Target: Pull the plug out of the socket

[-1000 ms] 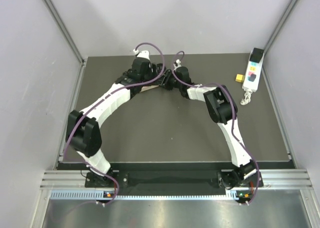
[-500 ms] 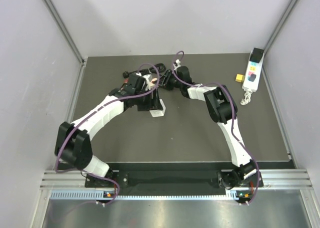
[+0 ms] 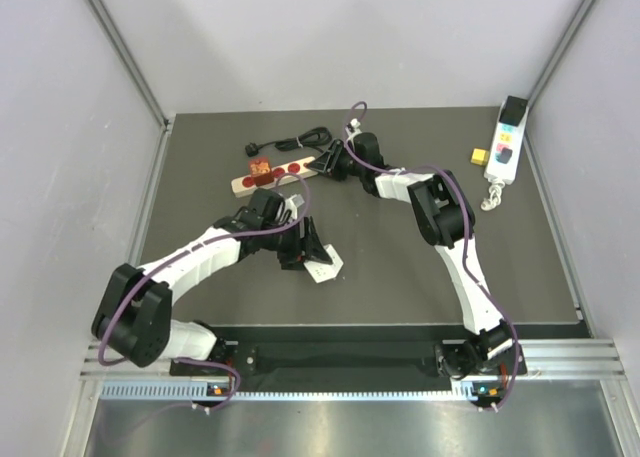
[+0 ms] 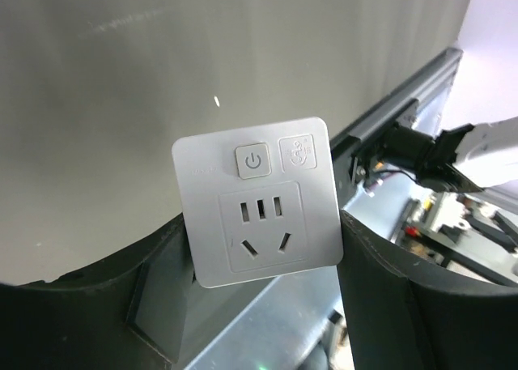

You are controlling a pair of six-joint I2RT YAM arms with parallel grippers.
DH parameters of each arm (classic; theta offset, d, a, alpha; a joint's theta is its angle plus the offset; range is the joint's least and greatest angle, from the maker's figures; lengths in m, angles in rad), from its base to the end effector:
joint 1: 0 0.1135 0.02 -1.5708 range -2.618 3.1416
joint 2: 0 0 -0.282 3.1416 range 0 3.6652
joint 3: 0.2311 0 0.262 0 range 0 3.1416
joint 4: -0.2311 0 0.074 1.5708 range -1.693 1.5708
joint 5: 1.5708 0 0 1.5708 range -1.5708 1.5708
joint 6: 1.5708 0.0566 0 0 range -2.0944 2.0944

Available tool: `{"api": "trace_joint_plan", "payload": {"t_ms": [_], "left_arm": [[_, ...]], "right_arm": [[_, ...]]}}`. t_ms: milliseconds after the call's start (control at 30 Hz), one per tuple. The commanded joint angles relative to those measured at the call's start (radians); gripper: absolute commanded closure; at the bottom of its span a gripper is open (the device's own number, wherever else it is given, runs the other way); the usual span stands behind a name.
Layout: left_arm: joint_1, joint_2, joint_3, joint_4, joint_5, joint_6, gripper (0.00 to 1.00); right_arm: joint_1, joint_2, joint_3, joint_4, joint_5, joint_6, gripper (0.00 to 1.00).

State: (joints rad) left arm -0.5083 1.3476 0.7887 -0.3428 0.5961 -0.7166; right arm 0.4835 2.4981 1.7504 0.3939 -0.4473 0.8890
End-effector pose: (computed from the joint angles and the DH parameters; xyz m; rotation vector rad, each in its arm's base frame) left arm 0.2296 -0.1643 0.2094 0.0060 2.6884 -1.2061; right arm 0.5116 0.2963 0.1100 0.0972 2.1312 1.3009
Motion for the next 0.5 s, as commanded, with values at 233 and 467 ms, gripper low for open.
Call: {"api": "trace_joint_plan", "payload": {"t_ms": [233, 467], "left_arm": [[-0.012, 0.140, 0.024, 0.088, 0.134, -0.003, 1.00], [-0.013, 0.251, 0.112, 0.013, 0.142, 0.049, 0.97]], "right_arm": [[0.013, 0.004, 0.021, -0.069, 0.002, -0.124, 0.71], [0.015, 0.002, 0.023, -0.067, -0.002, -0.127, 0.71]]}}
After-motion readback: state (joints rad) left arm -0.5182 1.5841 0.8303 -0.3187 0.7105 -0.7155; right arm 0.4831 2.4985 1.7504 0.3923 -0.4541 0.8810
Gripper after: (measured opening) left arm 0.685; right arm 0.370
